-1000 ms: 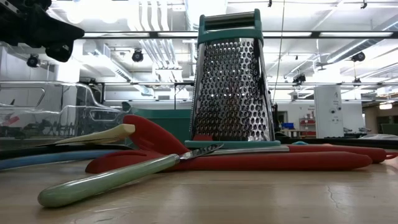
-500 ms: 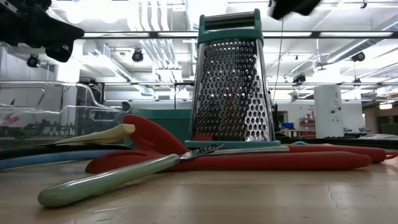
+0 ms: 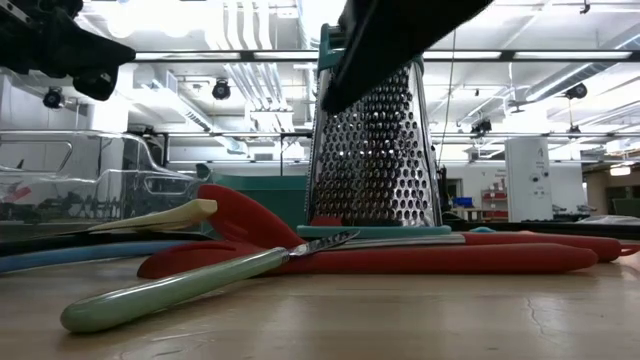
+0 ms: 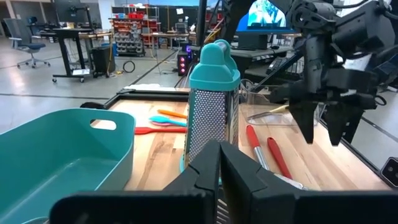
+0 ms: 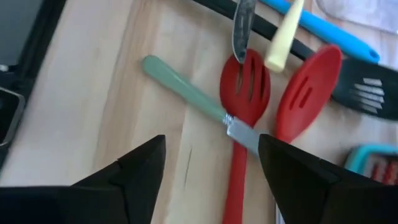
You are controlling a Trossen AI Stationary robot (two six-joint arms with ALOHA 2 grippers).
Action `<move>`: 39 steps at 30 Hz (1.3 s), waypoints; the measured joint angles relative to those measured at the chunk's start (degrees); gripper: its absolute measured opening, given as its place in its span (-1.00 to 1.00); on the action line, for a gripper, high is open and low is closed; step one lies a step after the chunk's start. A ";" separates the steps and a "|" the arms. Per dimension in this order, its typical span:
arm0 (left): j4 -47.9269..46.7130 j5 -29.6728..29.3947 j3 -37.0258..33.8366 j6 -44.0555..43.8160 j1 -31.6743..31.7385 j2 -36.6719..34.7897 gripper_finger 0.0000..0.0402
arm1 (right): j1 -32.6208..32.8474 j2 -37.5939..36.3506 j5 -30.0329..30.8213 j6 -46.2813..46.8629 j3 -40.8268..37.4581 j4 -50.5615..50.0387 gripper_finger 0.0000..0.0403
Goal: Pick & Place Kitchen Items
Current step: Put the green table knife into the bottom transparent bin
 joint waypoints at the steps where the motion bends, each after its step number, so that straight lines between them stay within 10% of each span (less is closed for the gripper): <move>1: 0.01 0.01 0.00 0.00 0.01 0.09 -0.91 | -0.26 0.94 0.06 -1.21 0.89 0.03 0.27; 21: -0.88 -0.01 0.00 0.01 0.02 0.42 -0.91 | -1.60 22.11 -4.33 -11.87 29.44 -14.81 0.03; 39: -1.28 0.00 -0.01 0.01 0.02 0.47 -0.91 | -3.44 24.93 -7.92 -14.90 29.01 -15.66 -0.15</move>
